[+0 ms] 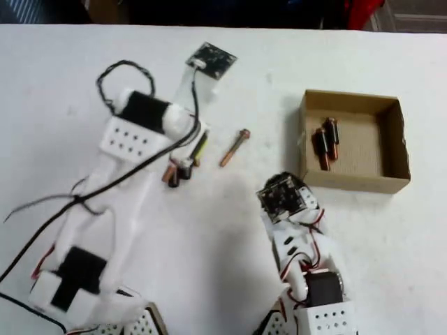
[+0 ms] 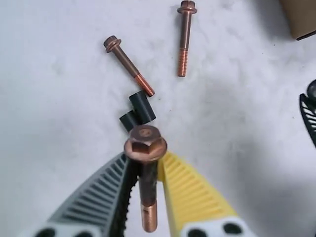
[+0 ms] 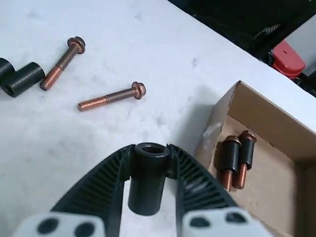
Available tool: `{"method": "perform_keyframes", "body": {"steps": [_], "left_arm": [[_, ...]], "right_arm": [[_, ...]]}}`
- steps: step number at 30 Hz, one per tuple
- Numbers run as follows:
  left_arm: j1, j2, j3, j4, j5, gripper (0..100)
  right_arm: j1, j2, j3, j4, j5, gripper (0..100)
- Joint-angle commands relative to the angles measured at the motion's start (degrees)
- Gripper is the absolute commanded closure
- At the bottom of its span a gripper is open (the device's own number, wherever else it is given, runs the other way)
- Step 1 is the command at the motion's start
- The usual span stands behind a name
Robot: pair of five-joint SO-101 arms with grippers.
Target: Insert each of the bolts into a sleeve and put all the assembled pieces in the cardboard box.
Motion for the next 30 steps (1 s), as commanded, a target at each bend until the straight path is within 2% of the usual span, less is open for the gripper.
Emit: {"method": "perform_keyframes", "body": {"steps": [1,8,13,17,22,30], "left_arm": [[-0.4,-7.87,-0.97,0.97,-0.53,98],[-0.4,-14.81,-0.35,0.7,0.09,98],[-0.4,-19.56,5.71,-1.67,5.01,98],[-0.4,-26.86,11.87,-7.12,5.19,98],[-0.04,-36.79,21.71,-15.47,5.54,98],[0.22,-49.8,40.0,-33.85,5.63,98]], "right_arm": [[-4.09,-0.66,-0.53,-2.24,-0.79,98.2],[-13.14,-0.57,-0.35,-2.59,-0.88,98.2],[-17.45,-0.57,-0.26,-6.02,-2.46,98.2],[-18.77,-0.57,-0.26,-9.89,-7.56,98.2],[-22.64,-0.48,-0.35,-11.74,-7.82,98.2],[-26.77,-0.48,-0.26,-18.33,-9.23,98.2]]}}
